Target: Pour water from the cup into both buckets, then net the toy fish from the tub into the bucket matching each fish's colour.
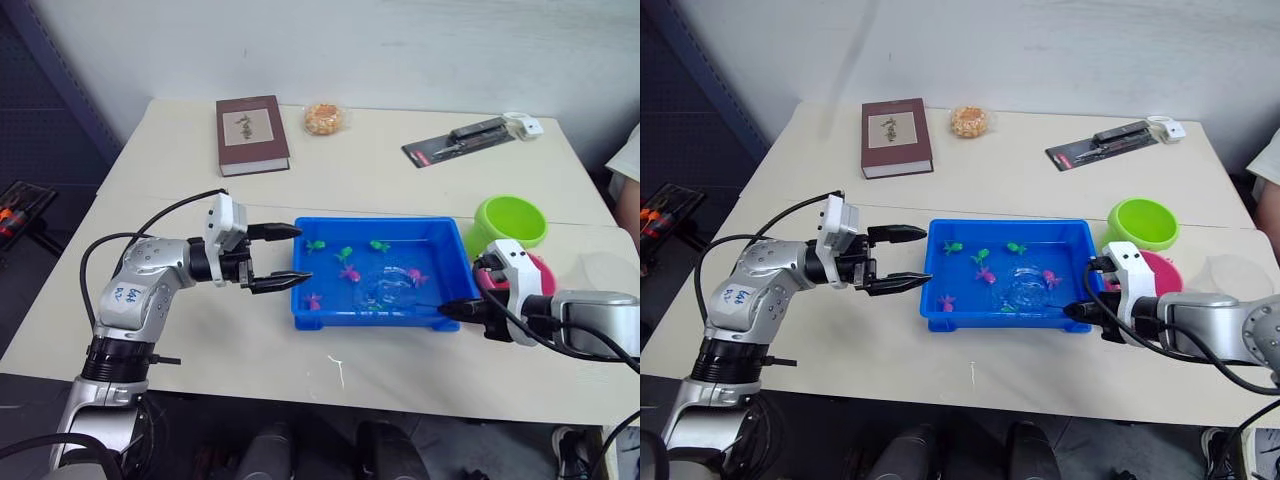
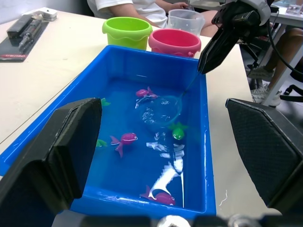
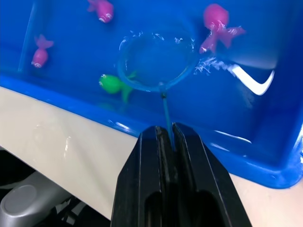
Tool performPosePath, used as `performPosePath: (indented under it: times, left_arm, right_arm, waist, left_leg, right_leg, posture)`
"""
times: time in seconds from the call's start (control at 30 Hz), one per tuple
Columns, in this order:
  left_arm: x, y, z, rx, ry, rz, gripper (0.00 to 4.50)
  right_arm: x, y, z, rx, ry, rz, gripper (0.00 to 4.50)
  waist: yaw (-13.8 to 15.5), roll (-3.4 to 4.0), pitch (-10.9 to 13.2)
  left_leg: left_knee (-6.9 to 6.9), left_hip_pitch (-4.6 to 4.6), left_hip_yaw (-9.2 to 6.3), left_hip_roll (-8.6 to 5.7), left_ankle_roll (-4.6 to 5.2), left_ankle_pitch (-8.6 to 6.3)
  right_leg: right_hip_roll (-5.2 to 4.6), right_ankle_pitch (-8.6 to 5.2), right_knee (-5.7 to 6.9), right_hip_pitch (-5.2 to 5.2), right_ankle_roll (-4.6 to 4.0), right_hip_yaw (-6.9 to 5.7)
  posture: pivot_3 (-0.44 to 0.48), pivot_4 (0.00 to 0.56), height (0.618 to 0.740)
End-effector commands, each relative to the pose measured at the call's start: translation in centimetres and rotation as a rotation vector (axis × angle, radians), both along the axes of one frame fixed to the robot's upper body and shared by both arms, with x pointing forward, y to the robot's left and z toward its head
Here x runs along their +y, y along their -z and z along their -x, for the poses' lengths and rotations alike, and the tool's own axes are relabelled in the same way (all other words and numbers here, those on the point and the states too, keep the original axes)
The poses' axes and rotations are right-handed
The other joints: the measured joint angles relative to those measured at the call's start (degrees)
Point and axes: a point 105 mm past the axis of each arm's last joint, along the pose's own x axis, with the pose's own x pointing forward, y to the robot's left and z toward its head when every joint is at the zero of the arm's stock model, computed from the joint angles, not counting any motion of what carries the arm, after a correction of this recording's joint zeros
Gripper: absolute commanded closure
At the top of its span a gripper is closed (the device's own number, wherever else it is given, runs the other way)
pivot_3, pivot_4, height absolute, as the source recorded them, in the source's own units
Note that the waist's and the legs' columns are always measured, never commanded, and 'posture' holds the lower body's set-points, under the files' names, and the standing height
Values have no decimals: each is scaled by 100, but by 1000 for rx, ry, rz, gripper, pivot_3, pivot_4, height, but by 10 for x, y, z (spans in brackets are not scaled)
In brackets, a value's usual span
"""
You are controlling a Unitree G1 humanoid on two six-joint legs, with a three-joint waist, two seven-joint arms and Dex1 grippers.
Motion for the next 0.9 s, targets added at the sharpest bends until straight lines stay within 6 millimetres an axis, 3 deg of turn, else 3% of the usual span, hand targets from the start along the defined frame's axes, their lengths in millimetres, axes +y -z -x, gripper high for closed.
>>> performPosePath:
  times: [0.03,0.23,0.37,0.9]
  left_arm:
    - [1,-12,5,-52,0,16,9]
    - [2,-13,4,-58,-8,20,9]
    - [2,-13,4,-60,-11,21,9]
    - [14,-14,0,-66,-21,-21,9]
  right_arm:
    - [3,-6,0,21,-2,-20,4500]
    - [0,-6,-8,25,45,8,4500]
    - [-1,-11,-20,-72,76,44,4500]
    - [2,-2,-37,-346,65,36,4500]
  waist:
    - [0,0,0]
    - [2,0,0]
    - [2,0,0]
    - [3,0,0]
  left_leg:
    - [0,0,-1,0,0,0]
    - [1,-3,-2,0,0,0]
    - [0,-3,-3,2,0,0]
    - [-5,-6,-1,-1,0,0]
  right_leg:
    - [0,0,0,1,0,0]
    - [-1,0,-2,1,0,-2]
    - [0,0,-3,1,0,-2]
    - [4,0,-2,-3,0,-3]
  posture:
    - [0,150,738]
    - [0,150,738]
    - [0,150,738]
    - [0,150,738]
